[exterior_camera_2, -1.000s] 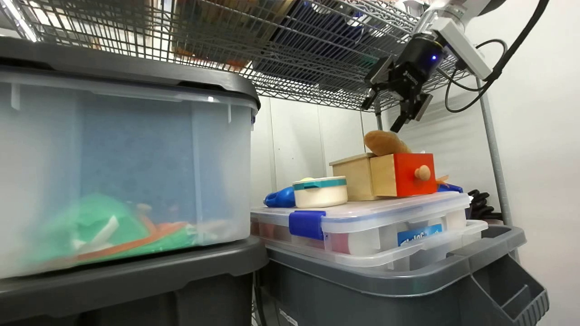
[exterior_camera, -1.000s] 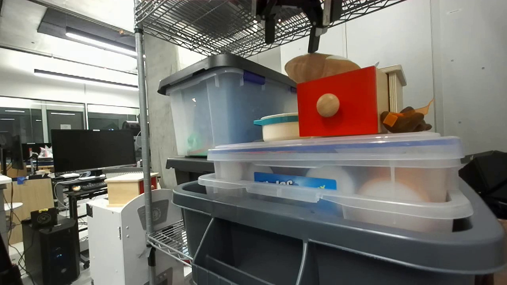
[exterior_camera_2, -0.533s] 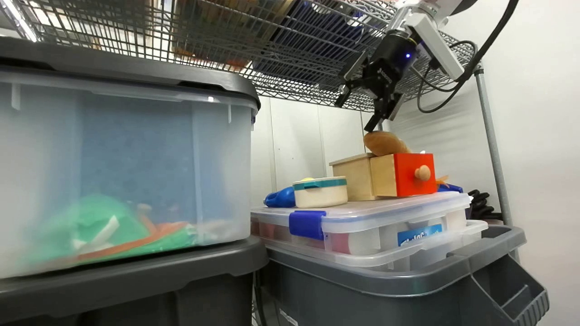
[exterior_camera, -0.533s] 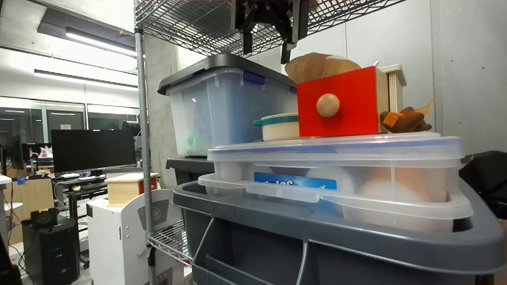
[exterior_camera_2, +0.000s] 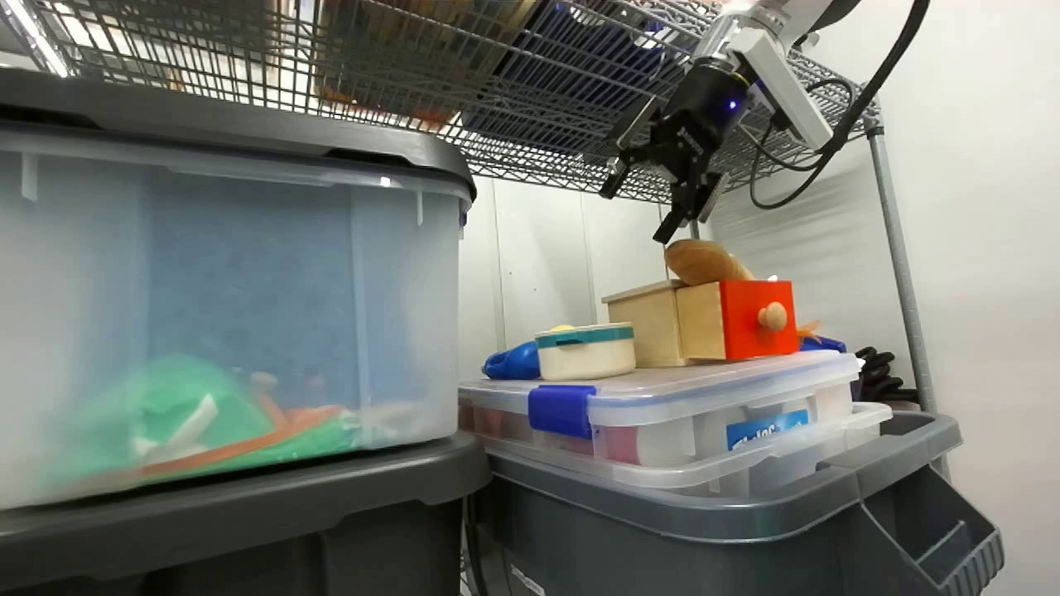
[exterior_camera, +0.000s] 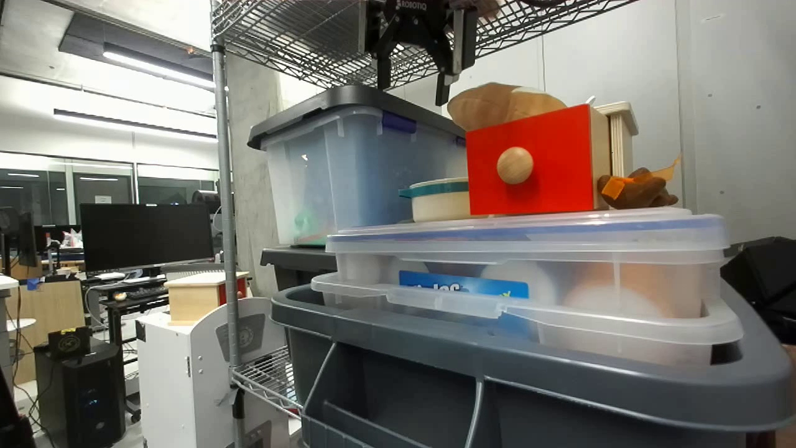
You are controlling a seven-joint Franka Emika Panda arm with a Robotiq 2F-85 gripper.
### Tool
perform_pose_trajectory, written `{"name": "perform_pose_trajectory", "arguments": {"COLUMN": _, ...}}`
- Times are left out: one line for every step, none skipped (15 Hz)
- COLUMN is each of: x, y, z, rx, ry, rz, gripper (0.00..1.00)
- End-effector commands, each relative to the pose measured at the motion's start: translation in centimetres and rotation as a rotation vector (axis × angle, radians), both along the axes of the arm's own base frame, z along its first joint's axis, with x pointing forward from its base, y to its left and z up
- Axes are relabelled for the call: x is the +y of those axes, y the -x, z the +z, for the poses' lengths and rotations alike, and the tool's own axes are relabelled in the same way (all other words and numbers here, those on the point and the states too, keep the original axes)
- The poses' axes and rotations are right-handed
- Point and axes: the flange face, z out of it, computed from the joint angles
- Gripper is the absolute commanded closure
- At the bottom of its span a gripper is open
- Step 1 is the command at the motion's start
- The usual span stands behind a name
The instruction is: Put the bread plushy in the drawer
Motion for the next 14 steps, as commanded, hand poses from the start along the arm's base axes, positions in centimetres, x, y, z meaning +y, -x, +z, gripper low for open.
{"name": "perform_pose_trajectory", "arguments": {"x": -0.8, "y": -0.2, "z": 0.2, "rx": -0.007, "ry": -0.004, "rz": 0.009, "gripper": 0.00}}
{"name": "perform_pose_trajectory", "arguments": {"x": -1.0, "y": -0.2, "z": 0.1, "rx": -0.005, "ry": -0.003, "rz": 0.006, "gripper": 0.00}}
{"name": "perform_pose_trajectory", "arguments": {"x": -1.2, "y": -0.1, "z": 0.0, "rx": -0.004, "ry": -0.001, "rz": 0.002, "gripper": 0.00}}
{"name": "perform_pose_trajectory", "arguments": {"x": -1.6, "y": -0.1, "z": -0.3, "rx": 0.000, "ry": 0.001, "rz": -0.003, "gripper": 0.00}}
{"name": "perform_pose_trajectory", "arguments": {"x": -2.1, "y": 0.0, "z": -0.5, "rx": 0.004, "ry": 0.002, "rz": -0.010, "gripper": 0.00}}
{"name": "perform_pose_trajectory", "arguments": {"x": -2.5, "y": 0.1, "z": -0.7, "rx": 0.007, "ry": 0.001, "rz": -0.016, "gripper": 0.00}}
{"name": "perform_pose_trajectory", "arguments": {"x": -2.9, "y": 0.1, "z": -0.8, "rx": 0.009, "ry": 0.001, "rz": -0.021, "gripper": 0.00}}
{"name": "perform_pose_trajectory", "arguments": {"x": -3.2, "y": 0.1, "z": -0.8, "rx": 0.010, "ry": 0.002, "rz": -0.026, "gripper": 0.00}}
{"name": "perform_pose_trajectory", "arguments": {"x": -3.5, "y": 0.1, "z": -0.9, "rx": 0.011, "ry": 0.003, "rz": -0.031, "gripper": 0.00}}
{"name": "perform_pose_trajectory", "arguments": {"x": -3.7, "y": 0.1, "z": -0.9, "rx": 0.012, "ry": 0.003, "rz": -0.035, "gripper": 0.00}}
{"name": "perform_pose_trajectory", "arguments": {"x": -3.9, "y": 0.1, "z": -0.9, "rx": 0.012, "ry": 0.003, "rz": -0.038, "gripper": 0.00}}
{"name": "perform_pose_trajectory", "arguments": {"x": -3.9, "y": 0.1, "z": -0.9, "rx": 0.012, "ry": 0.002, "rz": -0.039, "gripper": 0.00}}
{"name": "perform_pose_trajectory", "arguments": {"x": -3.7, "y": 0.1, "z": -0.9, "rx": 0.013, "ry": 0.003, "rz": -0.038, "gripper": 0.00}}
{"name": "perform_pose_trajectory", "arguments": {"x": -3.6, "y": 0.1, "z": -0.9, "rx": 0.012, "ry": 0.003, "rz": -0.037, "gripper": 0.00}}
